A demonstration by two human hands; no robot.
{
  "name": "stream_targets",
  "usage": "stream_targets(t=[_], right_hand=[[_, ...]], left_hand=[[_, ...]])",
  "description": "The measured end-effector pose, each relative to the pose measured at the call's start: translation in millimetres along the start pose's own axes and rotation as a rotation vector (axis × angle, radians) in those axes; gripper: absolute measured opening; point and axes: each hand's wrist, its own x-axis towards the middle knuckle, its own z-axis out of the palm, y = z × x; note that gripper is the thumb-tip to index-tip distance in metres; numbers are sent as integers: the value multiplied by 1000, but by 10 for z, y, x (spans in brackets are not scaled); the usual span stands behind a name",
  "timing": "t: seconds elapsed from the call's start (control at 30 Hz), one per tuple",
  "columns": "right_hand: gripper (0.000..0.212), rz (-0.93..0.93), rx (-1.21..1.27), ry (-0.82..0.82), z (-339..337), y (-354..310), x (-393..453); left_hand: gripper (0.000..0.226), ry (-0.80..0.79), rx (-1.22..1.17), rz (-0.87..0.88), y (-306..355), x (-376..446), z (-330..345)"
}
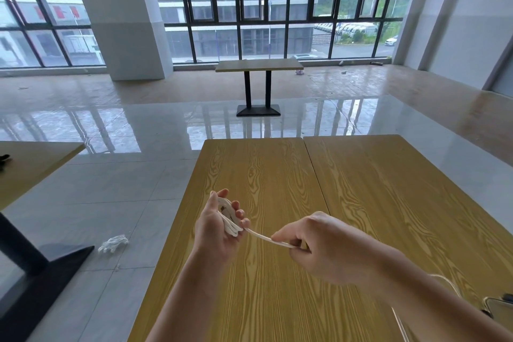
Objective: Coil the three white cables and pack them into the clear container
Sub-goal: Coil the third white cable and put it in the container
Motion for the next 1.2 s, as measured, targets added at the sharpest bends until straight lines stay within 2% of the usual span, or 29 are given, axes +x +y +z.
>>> stream_targets(t=[0.2,0.37,0.53,0.63,0.73,0.93,1.03,1.2], right_hand=[[27,-44,10,8,-143,-55,-67],[10,-127,185,49,-197,-112,-29],[14,-149,329,102,-225,-132,26],[20,-155,341,164,-229,-98,68],[16,-137,338,222,-238,-53,111],[9,-92,327,326,-225,80,171],[8,-53,325,335,-203,142,176],[5,-51,320,305,-181,220,153]], left_hand=[[33,51,158,22,-26,1,-55],[42,-29,313,-40,-108,-92,21],[60,-264,488,-134,-216,-164,54],[59,-441,548,-213,-254,-273,108],[61,-588,557,-266,-284,-339,127],[88,-817,473,-380,-323,-381,89],[83,-912,498,-382,-306,-390,89],[66,-975,589,-336,-262,-401,73]])
